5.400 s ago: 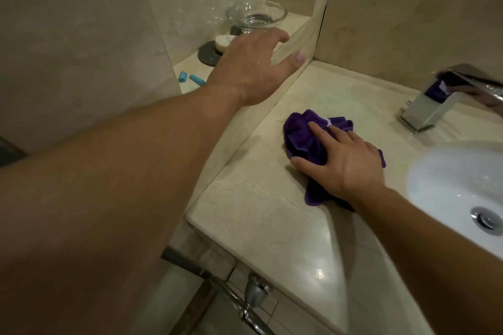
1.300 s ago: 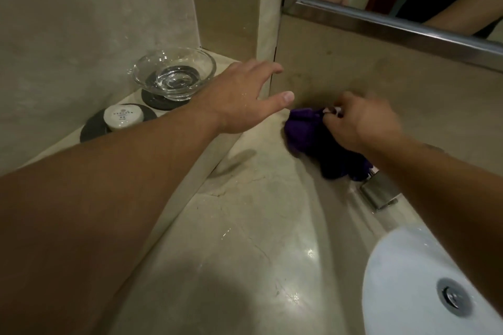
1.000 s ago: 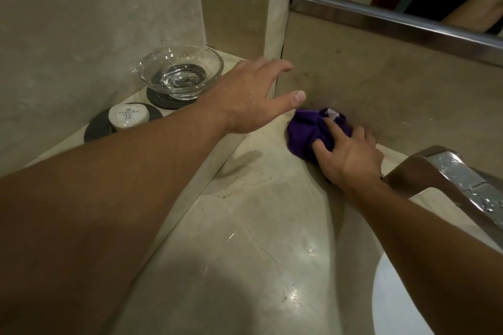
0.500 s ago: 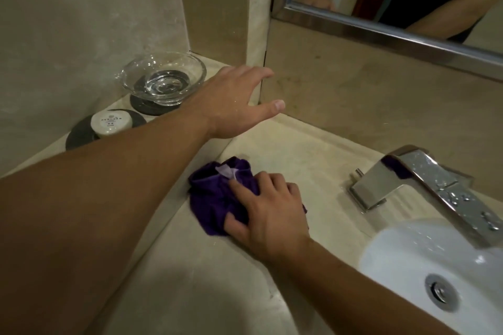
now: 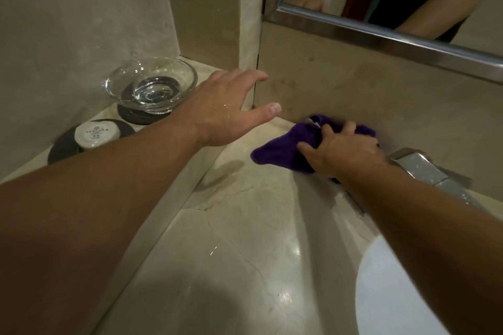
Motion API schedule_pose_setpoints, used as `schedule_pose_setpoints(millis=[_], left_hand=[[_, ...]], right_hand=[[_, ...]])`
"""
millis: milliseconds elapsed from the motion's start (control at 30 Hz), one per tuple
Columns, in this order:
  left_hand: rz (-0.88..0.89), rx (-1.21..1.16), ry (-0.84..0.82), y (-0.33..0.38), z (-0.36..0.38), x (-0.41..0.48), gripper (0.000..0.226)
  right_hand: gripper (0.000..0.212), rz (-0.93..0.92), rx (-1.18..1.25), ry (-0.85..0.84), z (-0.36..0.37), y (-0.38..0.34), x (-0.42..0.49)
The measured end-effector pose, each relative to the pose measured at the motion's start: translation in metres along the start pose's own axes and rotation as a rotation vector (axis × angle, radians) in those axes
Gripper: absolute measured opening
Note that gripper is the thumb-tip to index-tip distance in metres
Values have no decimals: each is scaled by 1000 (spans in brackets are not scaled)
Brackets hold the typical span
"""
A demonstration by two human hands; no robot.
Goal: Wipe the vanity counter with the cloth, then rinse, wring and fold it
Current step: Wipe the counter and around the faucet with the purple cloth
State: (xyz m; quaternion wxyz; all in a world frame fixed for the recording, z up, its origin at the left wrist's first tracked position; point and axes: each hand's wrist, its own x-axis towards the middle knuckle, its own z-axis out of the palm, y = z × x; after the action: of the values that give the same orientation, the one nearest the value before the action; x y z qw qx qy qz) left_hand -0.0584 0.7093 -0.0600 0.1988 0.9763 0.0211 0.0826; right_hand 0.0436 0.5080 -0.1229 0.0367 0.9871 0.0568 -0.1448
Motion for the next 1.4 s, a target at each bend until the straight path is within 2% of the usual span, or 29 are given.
schedule_pose_setpoints(millis=[67, 200, 400, 567, 733, 867, 1000, 1167, 1267, 1400], left_hand=[[-4, -1, 6, 0, 1, 0, 66], [-13, -34, 13, -1, 1, 1, 67], [-12, -34, 18, -2, 3, 4, 64], [-3, -72, 38, -3, 3, 5, 59], [-5, -80, 41, -1, 3, 5, 58], [-4, -58, 37, -2, 3, 5, 58], [2, -45, 29, -3, 3, 5, 59], [28, -16, 16, -4, 2, 3, 61], [43, 44, -28, -5, 3, -1, 61], [134, 194, -122, -2, 1, -15, 61]], right_hand=[[82, 29, 72, 41, 22, -7, -4], [73, 38, 137, 233, 47, -18, -3], [63, 25, 163, 299, 48, -64, 8], [62, -119, 158, 279, 41, -100, 14], [65, -376, 108, 227, 33, -113, 14], [59, -553, -58, 230, 27, -90, 7], [56, -653, -37, 274, 41, -72, -36], [62, -843, 63, 107, 65, -38, -108], [61, -882, 72, 10, 66, -25, -126], [50, -984, 7, 49, 46, -17, -118]])
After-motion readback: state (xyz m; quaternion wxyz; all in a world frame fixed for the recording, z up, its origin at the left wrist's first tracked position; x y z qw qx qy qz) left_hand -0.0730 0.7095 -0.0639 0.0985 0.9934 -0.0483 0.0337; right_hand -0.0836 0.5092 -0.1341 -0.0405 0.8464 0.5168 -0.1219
